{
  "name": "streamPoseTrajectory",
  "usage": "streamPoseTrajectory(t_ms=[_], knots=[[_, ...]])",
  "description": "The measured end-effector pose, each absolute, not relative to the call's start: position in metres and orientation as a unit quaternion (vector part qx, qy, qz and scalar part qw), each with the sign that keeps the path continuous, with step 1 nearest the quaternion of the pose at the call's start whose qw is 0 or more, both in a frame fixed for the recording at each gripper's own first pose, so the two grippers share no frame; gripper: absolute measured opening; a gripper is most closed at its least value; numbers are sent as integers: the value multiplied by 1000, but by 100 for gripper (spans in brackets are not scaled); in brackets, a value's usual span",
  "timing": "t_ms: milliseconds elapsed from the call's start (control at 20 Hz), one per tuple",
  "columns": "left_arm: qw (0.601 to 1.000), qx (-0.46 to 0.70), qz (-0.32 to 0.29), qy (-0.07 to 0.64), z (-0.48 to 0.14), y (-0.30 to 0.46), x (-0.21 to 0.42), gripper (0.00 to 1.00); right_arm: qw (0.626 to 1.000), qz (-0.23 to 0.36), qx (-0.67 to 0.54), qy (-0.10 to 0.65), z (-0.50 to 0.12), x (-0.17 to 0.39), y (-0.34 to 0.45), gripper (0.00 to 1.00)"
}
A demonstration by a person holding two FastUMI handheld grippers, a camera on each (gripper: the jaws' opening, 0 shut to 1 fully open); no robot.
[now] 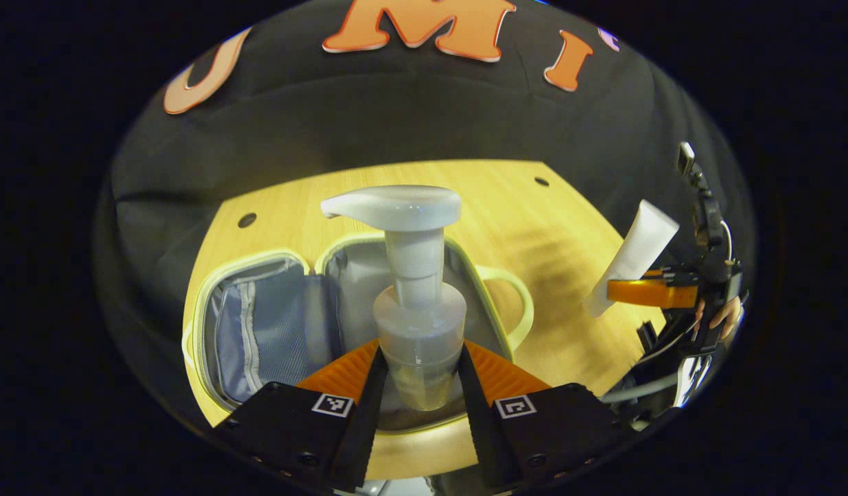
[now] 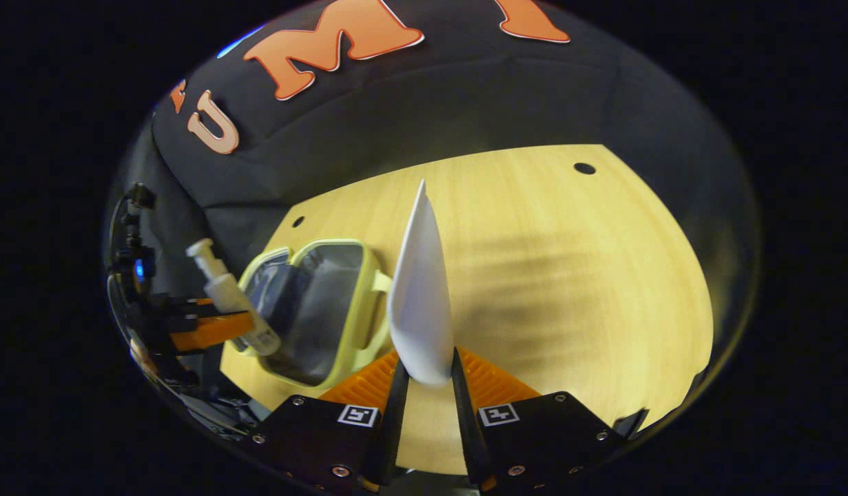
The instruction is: First open the suitcase, pack the skin care products into it, and then close the suitcase.
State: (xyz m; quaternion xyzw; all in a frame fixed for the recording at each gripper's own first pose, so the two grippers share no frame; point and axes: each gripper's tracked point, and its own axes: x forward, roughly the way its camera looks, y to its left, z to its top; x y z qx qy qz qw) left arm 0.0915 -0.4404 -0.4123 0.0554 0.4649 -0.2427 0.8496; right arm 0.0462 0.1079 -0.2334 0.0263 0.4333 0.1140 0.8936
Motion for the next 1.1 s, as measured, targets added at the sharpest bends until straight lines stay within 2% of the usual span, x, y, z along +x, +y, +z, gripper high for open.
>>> streamPoseTrajectory(t_ms=[200, 250, 300, 350, 650, 700, 750, 950, 1100], knots=[[787, 47, -250, 563, -434, -439, 92, 60, 884, 123, 37, 450, -228, 25, 138, 39], [773, 51, -248, 582, -437, -439, 94, 60, 883, 123, 39, 451, -226, 21, 141, 34], [761, 57, -246, 598, -439, -440, 95, 60, 883, 121, 43, 451, -224, 20, 144, 34], [752, 67, -249, 606, -439, -440, 95, 60, 882, 119, 50, 453, -223, 18, 144, 39], [722, 82, -235, 646, -458, -450, 107, 60, 885, 98, 60, 452, -218, 17, 137, 39], [723, 81, -235, 644, -455, -452, 110, 61, 885, 97, 61, 452, -217, 18, 136, 34], [727, 84, -237, 639, -455, -451, 113, 63, 885, 95, 62, 452, -217, 19, 137, 39], [748, 83, -250, 610, -444, -458, 114, 100, 882, 96, 63, 457, -214, 23, 140, 39], [789, 89, -248, 556, -418, -451, 121, 100, 877, 109, 61, 465, -210, 29, 153, 39]])
